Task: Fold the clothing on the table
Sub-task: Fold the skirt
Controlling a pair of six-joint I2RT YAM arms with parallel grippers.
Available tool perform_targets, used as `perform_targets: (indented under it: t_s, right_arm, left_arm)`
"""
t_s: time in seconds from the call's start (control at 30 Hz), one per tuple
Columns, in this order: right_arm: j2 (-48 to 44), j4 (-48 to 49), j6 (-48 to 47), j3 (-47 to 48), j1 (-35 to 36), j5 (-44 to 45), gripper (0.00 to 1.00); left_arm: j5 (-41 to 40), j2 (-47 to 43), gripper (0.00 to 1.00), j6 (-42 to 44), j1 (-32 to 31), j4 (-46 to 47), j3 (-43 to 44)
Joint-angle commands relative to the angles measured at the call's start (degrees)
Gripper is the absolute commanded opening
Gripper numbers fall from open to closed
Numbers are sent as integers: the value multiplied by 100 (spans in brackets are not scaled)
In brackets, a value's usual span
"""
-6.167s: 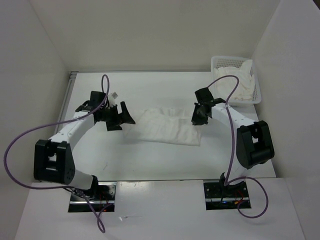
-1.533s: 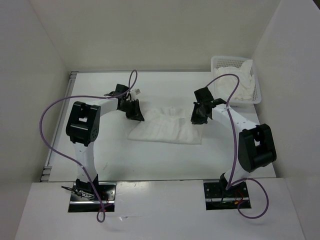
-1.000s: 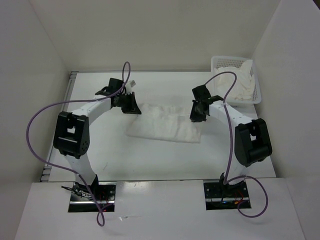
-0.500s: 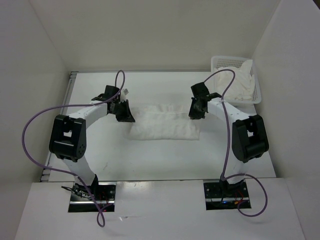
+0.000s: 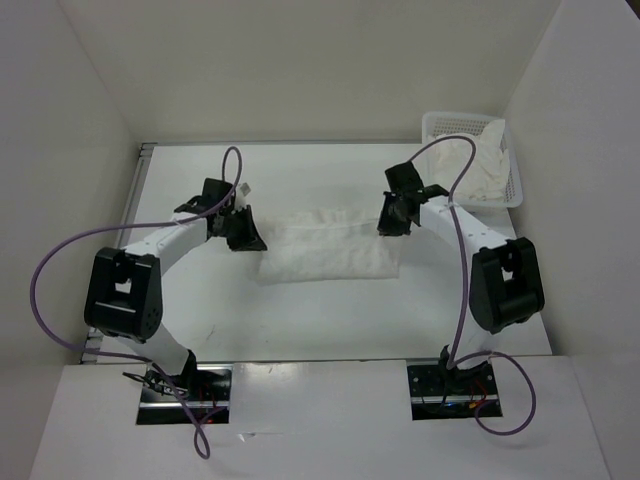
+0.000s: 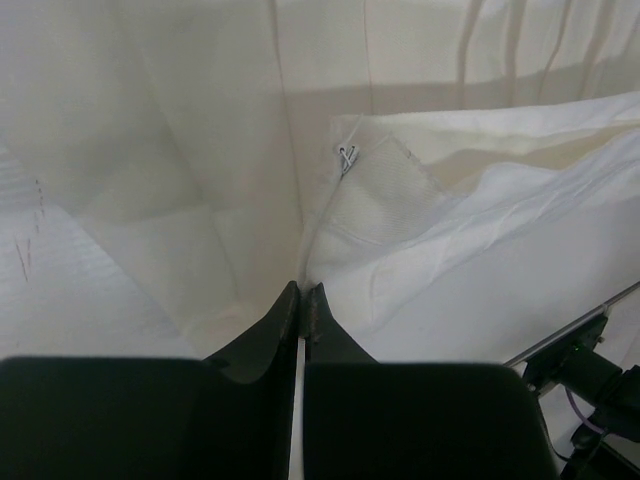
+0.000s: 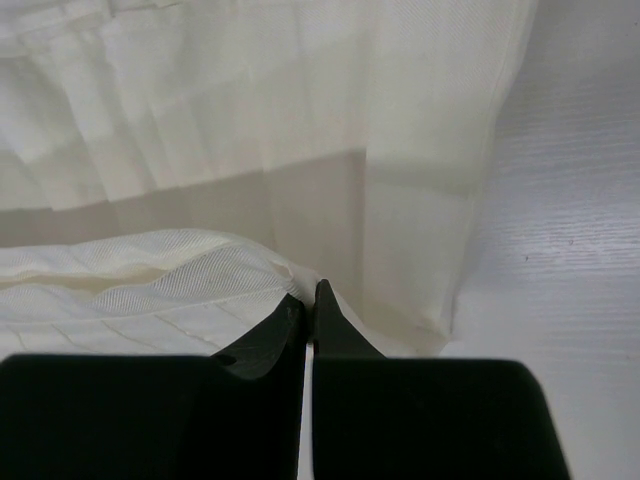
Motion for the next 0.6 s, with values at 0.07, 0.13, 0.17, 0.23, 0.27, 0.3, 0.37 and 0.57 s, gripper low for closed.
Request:
perform_targets:
  t_s: [0.07,0.13,0.17,0.23,0.27,0.3,0.37,0.57]
  right_arm:
    - [-500,-250,-132,182,-119,482,0]
    - [-413,-303,-185,419,-119,482,0]
    - [-316,-303,-185,490,-119,482,0]
    - [-167,-303,-237,709,-119,482,0]
    - [34,-242,-238,780,-119,421,0]
    - [149,-180,-238,911,-119,359,0]
    - [526,-110,-238,1044,-119,307,0]
    - [1195,250,-115,1561,-119,428,0]
  left_arm:
    - [-760,-569,0,-151,117,-285,-95]
    - [-875,-569,0,-151,117,-364,142]
    - [-875,-569,0,-151,117,-416,221]
    - [-1007,-359,0,-151,117,-417,362]
    - [-1007,-280,0,-151,117,-417,493]
    - [-1007,-88,0,-203,117,-417,547]
    - [-1007,133,0,-273,117,-356,670]
    - [-1332,1020,0,-458,117,-145,854]
